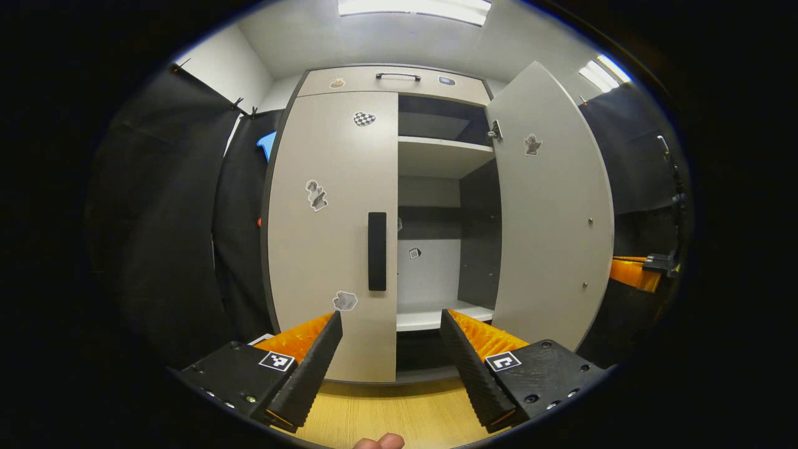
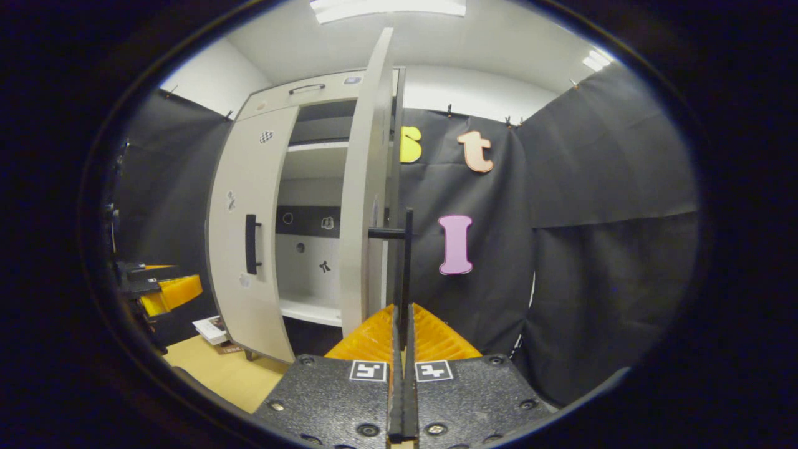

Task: Open the right door of the double-door shoe cabinet with the right hand, and open the left door with the left hand.

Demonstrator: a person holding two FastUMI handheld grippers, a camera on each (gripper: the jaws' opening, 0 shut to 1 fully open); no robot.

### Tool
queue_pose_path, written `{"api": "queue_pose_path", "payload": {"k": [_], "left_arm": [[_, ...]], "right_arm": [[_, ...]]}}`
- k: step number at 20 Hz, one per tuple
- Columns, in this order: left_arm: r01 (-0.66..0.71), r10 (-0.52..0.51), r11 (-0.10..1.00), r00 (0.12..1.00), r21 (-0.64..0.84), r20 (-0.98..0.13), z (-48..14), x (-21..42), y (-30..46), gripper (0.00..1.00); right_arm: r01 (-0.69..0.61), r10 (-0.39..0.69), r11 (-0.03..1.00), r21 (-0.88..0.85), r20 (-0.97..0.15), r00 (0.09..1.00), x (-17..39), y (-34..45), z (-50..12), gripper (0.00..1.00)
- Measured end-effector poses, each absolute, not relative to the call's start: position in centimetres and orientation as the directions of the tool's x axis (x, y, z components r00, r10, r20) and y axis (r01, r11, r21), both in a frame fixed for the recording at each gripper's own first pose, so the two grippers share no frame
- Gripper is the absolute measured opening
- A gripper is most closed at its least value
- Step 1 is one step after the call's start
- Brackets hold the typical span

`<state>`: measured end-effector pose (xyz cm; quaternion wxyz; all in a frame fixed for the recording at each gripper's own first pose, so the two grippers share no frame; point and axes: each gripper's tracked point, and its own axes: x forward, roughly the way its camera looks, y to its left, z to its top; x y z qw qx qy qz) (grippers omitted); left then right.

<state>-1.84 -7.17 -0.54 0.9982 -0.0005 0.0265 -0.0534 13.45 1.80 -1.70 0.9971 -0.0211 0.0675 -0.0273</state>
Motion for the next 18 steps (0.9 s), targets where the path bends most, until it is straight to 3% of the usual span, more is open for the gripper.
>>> {"api": "queue_pose_path", "payload": {"k": [11,13,14,16,18], "left_arm": [[0.077,-0.075,0.996,0.997,-0.051,0.024,1.7,-0.5,-3.8,0.95],[0.079,-0.078,0.996,0.997,-0.039,0.029,2.3,0.2,-3.8,0.95],[0.084,-0.083,0.996,0.996,-0.034,0.031,2.6,0.6,-4.0,0.95],[0.107,-0.105,0.993,0.994,-0.047,0.034,2.9,1.6,-4.8,0.95],[0.140,-0.137,0.987,0.990,-0.072,0.045,3.5,3.2,-5.9,0.95]], "right_arm": [[-0.101,0.101,0.995,0.004,-0.048,0.994,12.8,11.3,-0.1,0.07],[-0.096,0.096,0.995,0.007,-0.042,0.995,13.3,11.9,-0.3,0.25],[-0.093,0.094,0.996,0.008,-0.037,0.995,13.7,12.2,-0.3,0.43],[-0.086,0.086,0.996,0.004,-0.028,0.996,14.0,12.2,-0.6,0.61],[-0.084,0.084,0.996,0.005,-0.037,0.996,14.3,12.3,-1.1,0.71]]}}
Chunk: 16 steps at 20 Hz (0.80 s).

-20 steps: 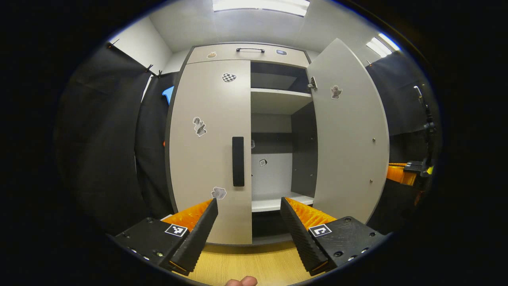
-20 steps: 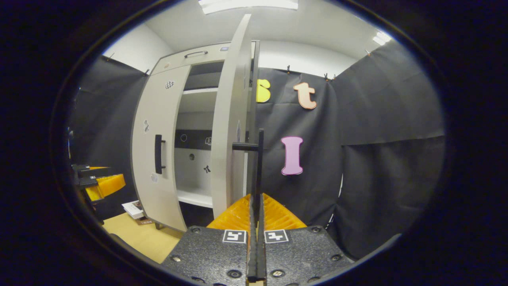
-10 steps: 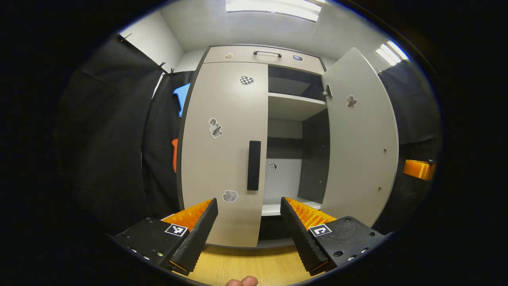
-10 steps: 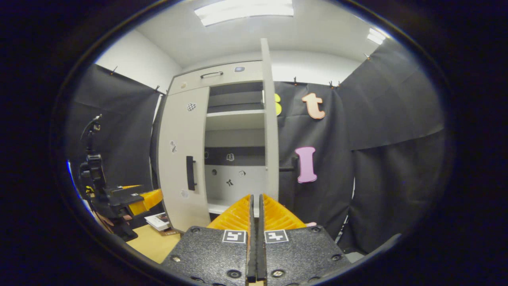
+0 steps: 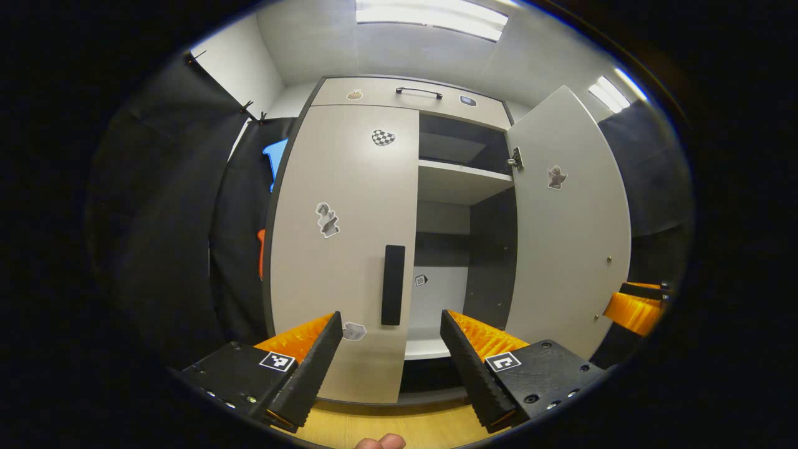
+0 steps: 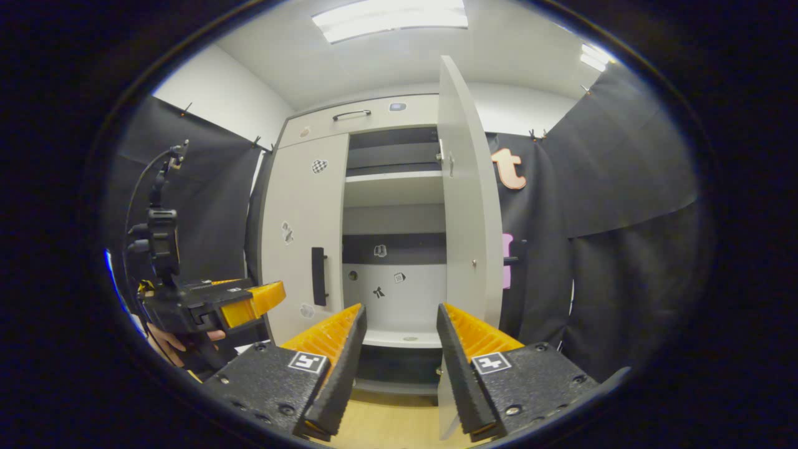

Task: Open the right door of the double-door shoe cabinet with the right hand, and open the left door with the left hand.

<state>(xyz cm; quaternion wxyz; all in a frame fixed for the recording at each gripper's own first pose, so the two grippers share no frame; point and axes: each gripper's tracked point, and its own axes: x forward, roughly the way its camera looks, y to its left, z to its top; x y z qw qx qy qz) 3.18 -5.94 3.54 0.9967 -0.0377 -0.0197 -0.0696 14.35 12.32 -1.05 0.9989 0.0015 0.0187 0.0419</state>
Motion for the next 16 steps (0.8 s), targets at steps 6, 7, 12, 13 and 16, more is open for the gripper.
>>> {"api": "queue_pose_path", "payload": {"k": [6,7,12,13,16], "left_arm": [[0.089,-0.089,0.996,0.996,-0.012,0.020,2.8,11.0,-6.3,0.95],[0.089,-0.089,0.996,0.996,0.002,0.013,2.5,12.1,-6.6,0.95],[0.080,-0.080,0.997,0.997,0.020,-0.018,2.0,16.8,-7.3,0.95],[0.080,-0.080,0.997,0.997,0.016,-0.022,1.9,17.4,-7.4,0.95],[0.059,-0.059,0.998,0.997,0.010,-0.046,1.4,19.1,-6.9,0.95]], "right_arm": [[-0.122,0.123,0.992,0.037,-0.036,0.992,14.5,12.4,-1.6,0.85],[-0.118,0.119,0.992,0.032,-0.033,0.992,14.5,12.2,-1.6,0.85],[-0.075,0.075,0.997,-0.003,-0.024,0.997,15.0,10.5,-1.9,0.84],[-0.072,0.072,0.997,0.000,-0.026,0.997,15.1,10.3,-1.9,0.84],[-0.089,0.089,0.996,0.009,-0.023,0.996,15.5,10.5,-1.9,0.84]]}}
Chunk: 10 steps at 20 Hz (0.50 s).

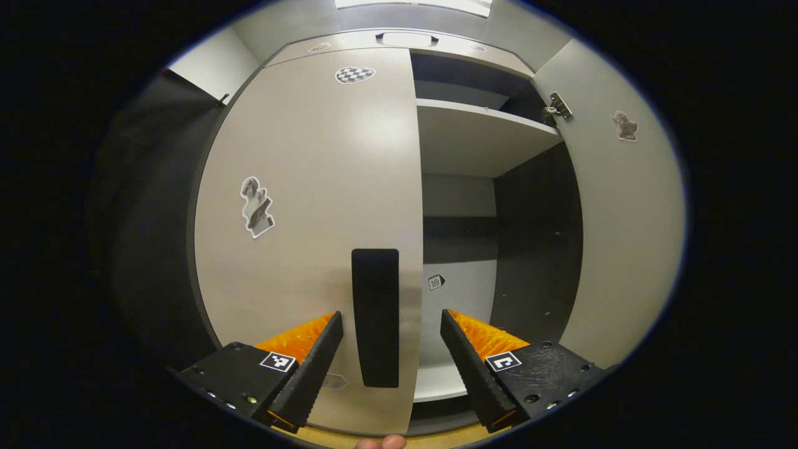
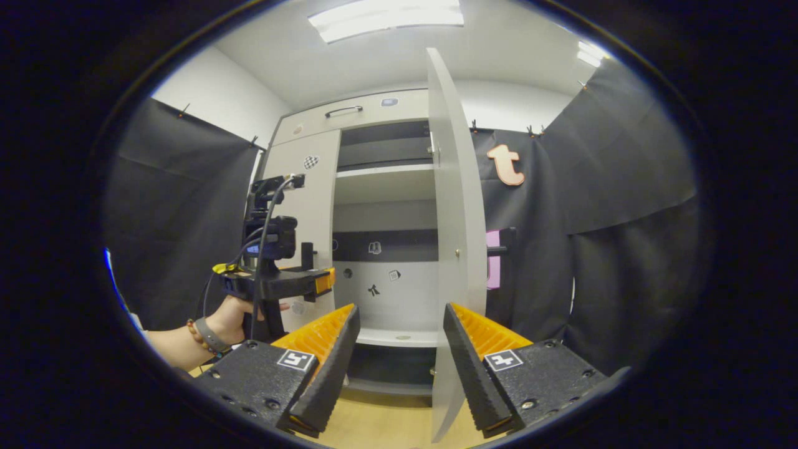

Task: Open the right door of the double-door shoe cabinet with the right hand, and open the left door with the left hand.

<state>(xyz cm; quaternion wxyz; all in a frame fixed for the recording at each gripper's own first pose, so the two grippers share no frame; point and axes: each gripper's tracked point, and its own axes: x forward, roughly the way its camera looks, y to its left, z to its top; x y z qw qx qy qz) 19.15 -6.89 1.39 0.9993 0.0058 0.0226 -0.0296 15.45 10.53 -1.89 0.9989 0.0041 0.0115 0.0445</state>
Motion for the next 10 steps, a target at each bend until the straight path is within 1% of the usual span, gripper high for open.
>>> {"api": "queue_pose_path", "payload": {"k": [1,2,5,6,10], "left_arm": [[0.037,-0.037,0.999,0.998,0.007,-0.056,1.1,19.4,-6.3,0.95],[0.040,-0.040,0.999,0.998,0.001,-0.039,1.6,19.2,-6.4,0.95],[0.026,-0.026,1.000,0.999,-0.014,-0.040,1.5,19.4,-5.9,0.93],[0.027,-0.027,1.000,0.999,-0.015,-0.043,1.5,19.2,-5.9,0.88],[0.052,-0.052,0.999,0.997,-0.008,-0.057,1.3,19.4,-6.0,0.82]], "right_arm": [[-0.093,0.093,0.996,0.001,-0.023,0.995,15.5,10.6,-1.9,0.84],[-0.097,0.097,0.995,-0.008,-0.021,0.995,15.7,10.8,-1.9,0.84],[-0.105,0.104,0.994,-0.036,-0.022,0.994,16.1,11.1,-2.0,0.84],[-0.110,0.109,0.993,-0.037,-0.026,0.994,16.3,11.2,-2.2,0.84],[-0.122,0.121,0.992,-0.012,-0.039,0.992,16.6,11.5,-2.8,0.84]]}}
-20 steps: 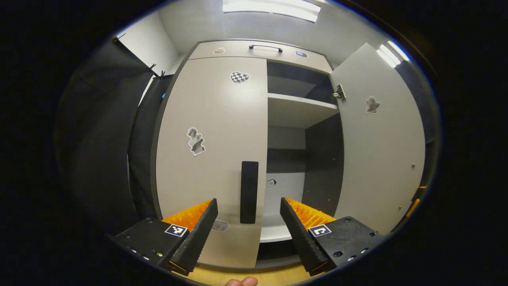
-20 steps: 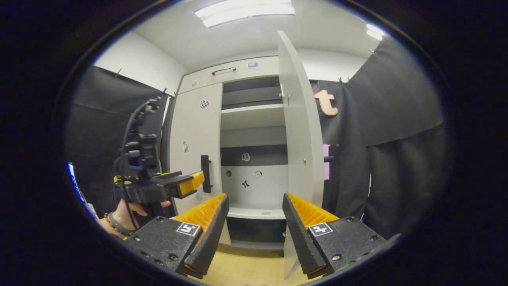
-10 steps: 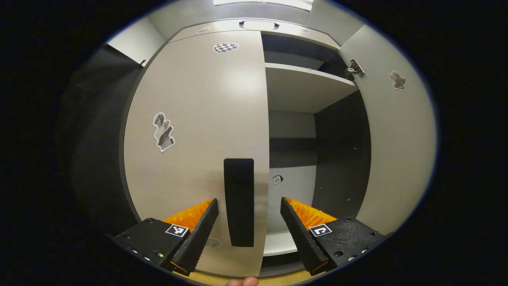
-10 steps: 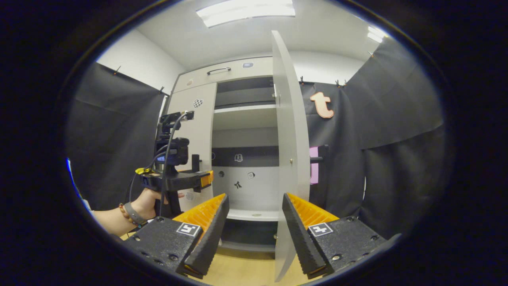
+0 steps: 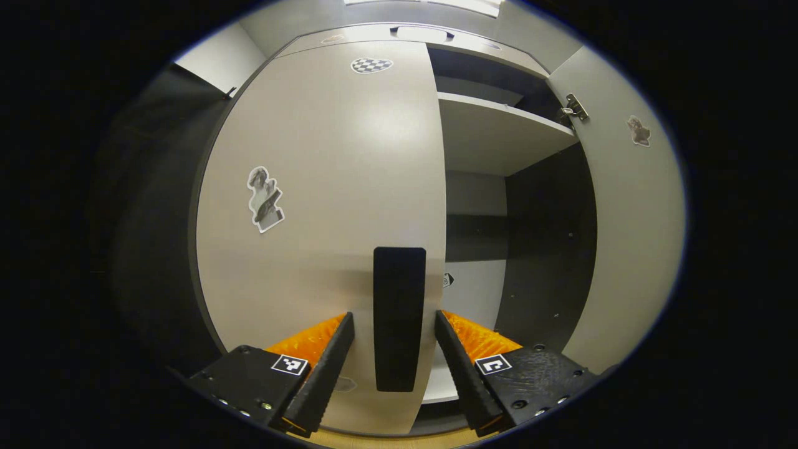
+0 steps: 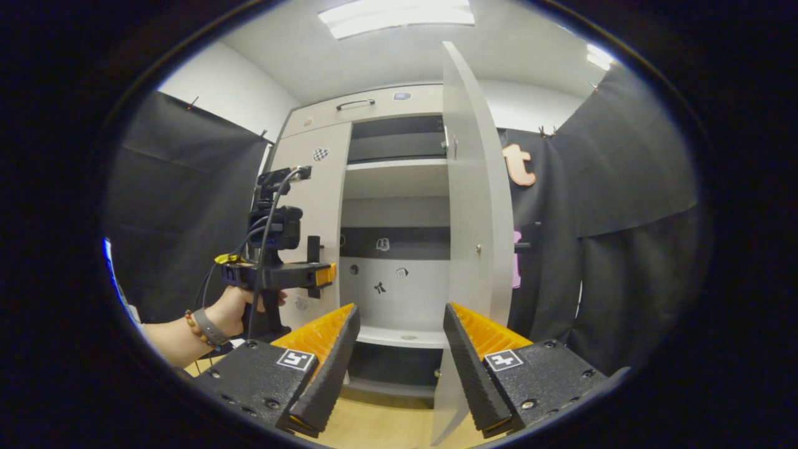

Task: Open the right door of the double-door shoe cabinet with the right hand, and open the left door with the left hand.

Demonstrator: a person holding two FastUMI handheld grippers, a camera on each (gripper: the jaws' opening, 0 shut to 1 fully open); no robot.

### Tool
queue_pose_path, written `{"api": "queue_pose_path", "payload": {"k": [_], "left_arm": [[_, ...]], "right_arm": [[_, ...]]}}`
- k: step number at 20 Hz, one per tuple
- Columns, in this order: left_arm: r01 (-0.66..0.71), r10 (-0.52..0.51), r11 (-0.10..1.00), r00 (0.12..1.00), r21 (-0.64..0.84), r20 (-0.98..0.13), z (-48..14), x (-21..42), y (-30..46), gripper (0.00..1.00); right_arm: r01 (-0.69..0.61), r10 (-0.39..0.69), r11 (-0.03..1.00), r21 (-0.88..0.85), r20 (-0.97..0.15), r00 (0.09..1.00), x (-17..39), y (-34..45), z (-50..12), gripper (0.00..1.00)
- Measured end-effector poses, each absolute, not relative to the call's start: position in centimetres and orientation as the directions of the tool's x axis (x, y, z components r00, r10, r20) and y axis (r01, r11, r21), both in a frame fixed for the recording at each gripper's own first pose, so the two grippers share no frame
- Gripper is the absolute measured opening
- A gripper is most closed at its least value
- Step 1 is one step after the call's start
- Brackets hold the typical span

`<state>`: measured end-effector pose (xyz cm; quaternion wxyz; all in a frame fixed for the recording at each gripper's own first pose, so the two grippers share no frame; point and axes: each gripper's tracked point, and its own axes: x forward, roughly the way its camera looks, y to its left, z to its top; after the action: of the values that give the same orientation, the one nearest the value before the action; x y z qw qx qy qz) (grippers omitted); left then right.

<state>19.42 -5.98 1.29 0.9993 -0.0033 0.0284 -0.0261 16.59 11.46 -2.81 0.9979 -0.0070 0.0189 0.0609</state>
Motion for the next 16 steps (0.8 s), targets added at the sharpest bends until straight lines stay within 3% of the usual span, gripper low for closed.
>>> {"api": "queue_pose_path", "payload": {"k": [1,2,4,6,8,10,11,16], "left_arm": [[0.050,-0.052,0.998,0.996,-0.025,-0.068,1.0,19.2,-5.9,0.79],[0.054,-0.058,0.997,0.996,-0.051,-0.069,1.0,18.6,-6.0,0.53],[0.038,-0.040,0.999,0.997,-0.037,-0.059,1.0,19.1,-6.1,0.32],[0.012,-0.012,1.000,0.999,0.018,-0.038,0.9,19.5,-5.9,0.22],[0.003,-0.003,1.000,0.999,0.003,-0.034,1.0,19.1,-5.9,0.12],[0.006,-0.006,1.000,0.999,-0.007,-0.033,1.0,19.3,-6.0,0.12],[0.009,-0.009,1.000,0.999,0.007,-0.039,0.9,19.1,-6.0,0.06],[0.020,-0.020,1.000,0.999,0.013,-0.046,1.0,18.4,-6.0,0.06]], "right_arm": [[-0.120,0.120,0.993,-0.006,-0.041,0.992,16.6,11.4,-2.9,0.84],[-0.124,0.123,0.992,0.000,-0.041,0.991,16.6,11.5,-2.9,0.84],[-0.127,0.127,0.992,0.003,-0.040,0.991,16.6,11.4,-2.9,0.84],[-0.118,0.117,0.993,-0.010,-0.040,0.992,16.4,11.2,-2.9,0.84],[-0.121,0.121,0.993,-0.007,-0.038,0.992,16.1,11.2,-2.8,0.84],[-0.116,0.115,0.993,-0.006,-0.036,0.993,15.9,11.0,-2.6,0.84],[-0.115,0.115,0.993,-0.005,-0.034,0.993,15.8,10.9,-2.5,0.84],[-0.099,0.098,0.995,-0.008,-0.036,0.995,15.4,10.5,-2.6,0.84]]}}
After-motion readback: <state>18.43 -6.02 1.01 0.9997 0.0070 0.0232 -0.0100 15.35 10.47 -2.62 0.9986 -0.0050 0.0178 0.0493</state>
